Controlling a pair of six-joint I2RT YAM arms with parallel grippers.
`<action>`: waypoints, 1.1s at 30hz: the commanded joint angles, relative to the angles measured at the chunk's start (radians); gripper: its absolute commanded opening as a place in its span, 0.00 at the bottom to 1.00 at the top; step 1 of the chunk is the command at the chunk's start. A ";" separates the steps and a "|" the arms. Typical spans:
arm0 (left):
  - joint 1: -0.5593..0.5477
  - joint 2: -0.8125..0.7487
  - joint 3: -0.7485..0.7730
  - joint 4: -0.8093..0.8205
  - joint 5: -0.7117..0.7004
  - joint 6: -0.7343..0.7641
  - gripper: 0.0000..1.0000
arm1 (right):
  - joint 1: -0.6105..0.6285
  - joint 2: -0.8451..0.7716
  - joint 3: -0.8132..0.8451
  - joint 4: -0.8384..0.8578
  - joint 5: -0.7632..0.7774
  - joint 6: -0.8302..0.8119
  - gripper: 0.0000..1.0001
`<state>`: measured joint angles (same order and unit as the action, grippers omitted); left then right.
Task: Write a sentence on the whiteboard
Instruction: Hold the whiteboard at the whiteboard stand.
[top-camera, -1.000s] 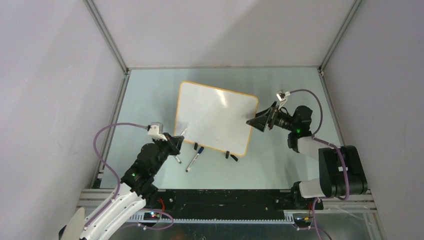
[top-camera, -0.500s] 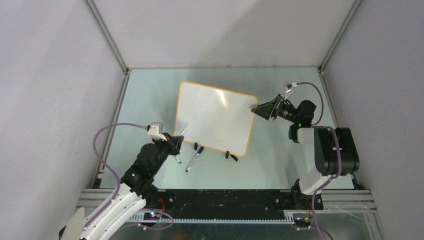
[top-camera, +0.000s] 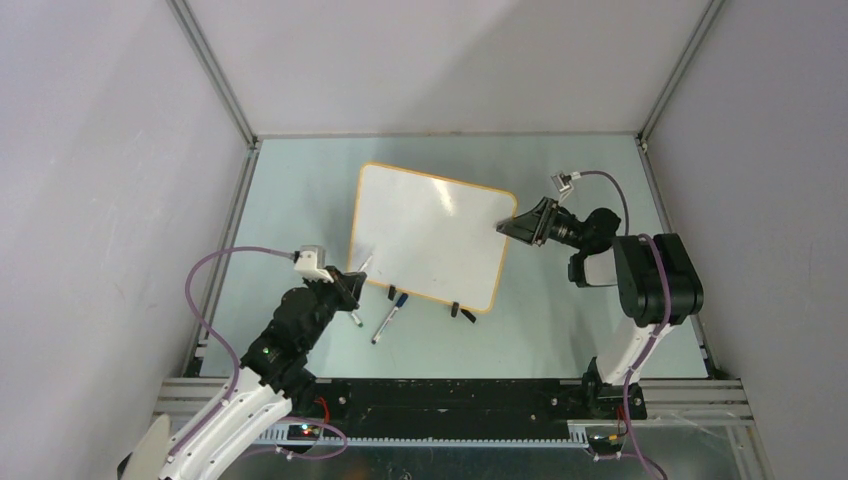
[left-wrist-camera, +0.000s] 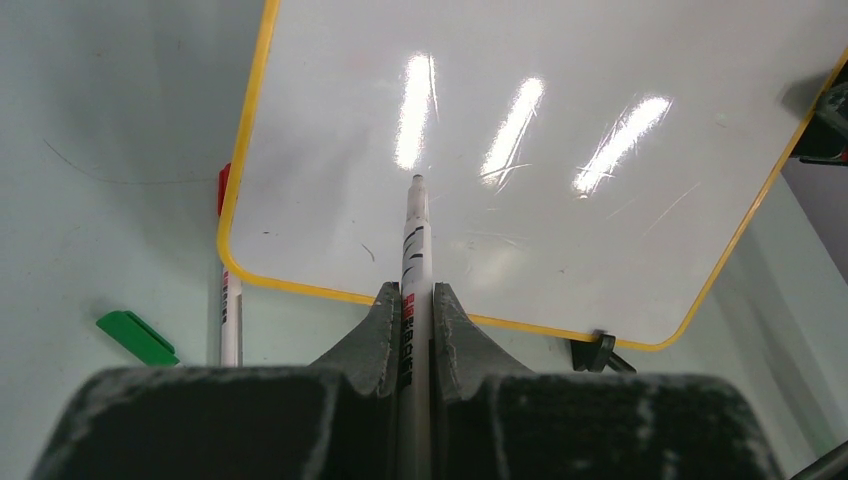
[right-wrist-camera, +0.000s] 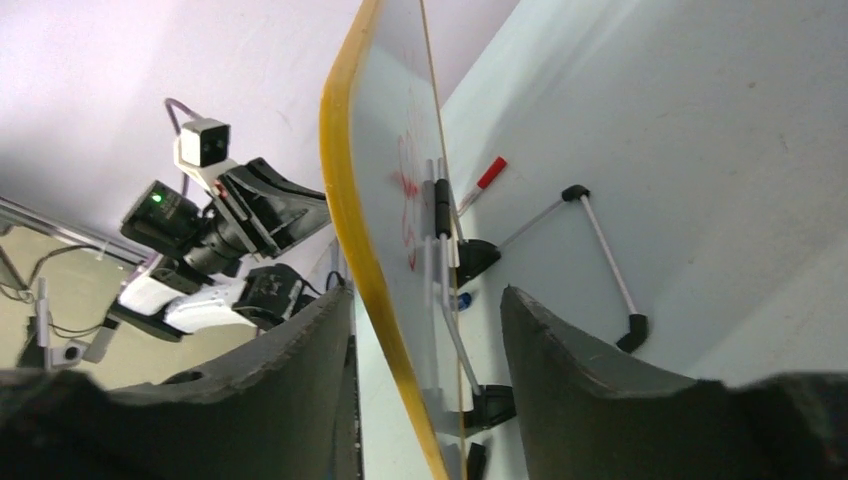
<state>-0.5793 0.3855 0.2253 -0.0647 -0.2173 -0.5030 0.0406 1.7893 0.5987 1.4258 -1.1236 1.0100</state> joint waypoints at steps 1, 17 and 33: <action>0.004 0.008 0.011 0.025 -0.020 0.026 0.00 | 0.027 -0.001 0.017 0.081 -0.020 -0.012 0.52; 0.004 0.018 0.005 0.037 -0.019 0.026 0.00 | 0.047 0.026 0.032 0.081 -0.031 -0.019 0.31; 0.004 0.031 0.008 0.040 -0.016 0.028 0.00 | 0.057 0.022 0.041 0.081 -0.036 -0.010 0.14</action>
<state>-0.5793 0.4152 0.2253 -0.0620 -0.2176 -0.4961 0.0925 1.8099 0.6144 1.4414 -1.1397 0.9974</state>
